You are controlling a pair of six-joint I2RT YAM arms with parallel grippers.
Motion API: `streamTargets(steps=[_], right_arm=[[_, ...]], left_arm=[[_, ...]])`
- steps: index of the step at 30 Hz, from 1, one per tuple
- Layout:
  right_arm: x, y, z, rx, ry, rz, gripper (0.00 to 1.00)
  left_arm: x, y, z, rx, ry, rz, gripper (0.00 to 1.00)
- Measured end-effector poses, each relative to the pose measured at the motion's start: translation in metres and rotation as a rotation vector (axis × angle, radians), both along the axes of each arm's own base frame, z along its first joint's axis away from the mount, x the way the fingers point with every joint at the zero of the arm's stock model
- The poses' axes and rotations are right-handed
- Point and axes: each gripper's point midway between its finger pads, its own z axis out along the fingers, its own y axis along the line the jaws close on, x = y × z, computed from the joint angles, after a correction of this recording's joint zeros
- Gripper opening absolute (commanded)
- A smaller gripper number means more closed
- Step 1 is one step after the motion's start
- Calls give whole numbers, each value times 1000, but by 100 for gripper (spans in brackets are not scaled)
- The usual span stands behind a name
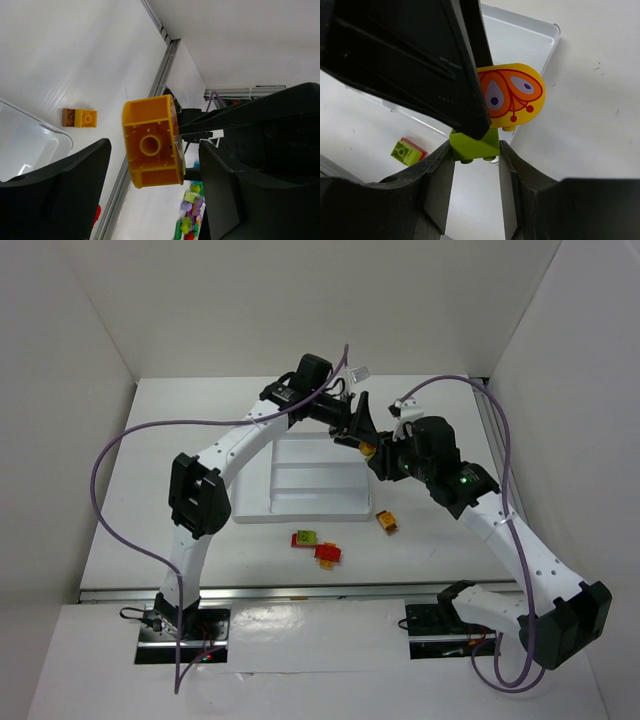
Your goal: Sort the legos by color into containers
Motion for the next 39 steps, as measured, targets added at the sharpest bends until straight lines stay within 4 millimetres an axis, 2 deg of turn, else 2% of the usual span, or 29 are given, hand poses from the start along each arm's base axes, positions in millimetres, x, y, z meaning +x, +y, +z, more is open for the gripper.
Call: streamTargets(steps=[4,7,9,11,12,13,15,20,30,34,37,39], right_arm=[[1,1,-3,-6,9,1,25],[1,1,-5,-11,12,5,25],[1,3,-6,-16,11,9,25],[1,2,-6,-21,9,9,21],[1,2,-6,-23,7,10,21],[1,2,-6,-24,7,9,21],[2,1,-6,-27,6,6,17],[3,1,-7,-30,-2,-1,17],[0,-5,-17,-52,15,-24,16],[5,-9,-21,-60,25,-65,16],[19,-5,-33,-76,77,-101,16],[32,2,-44,-85,116,-121,16]], left_arm=[[-5,-2,2,-13,7,-22,51],[-5,-2,3,-16,10,-24,42],[-5,-2,3,-16,12,-23,28],[-5,-2,3,-16,15,-23,19],[-5,-2,3,-16,14,-22,6],[-5,-2,3,-16,14,-22,0],[-5,-1,3,-15,14,-21,0],[4,8,4,-18,32,3,0],[57,63,5,-19,31,148,0],[74,95,-5,52,34,272,0],[93,139,-19,189,-2,437,0],[98,169,-27,277,-23,531,0]])
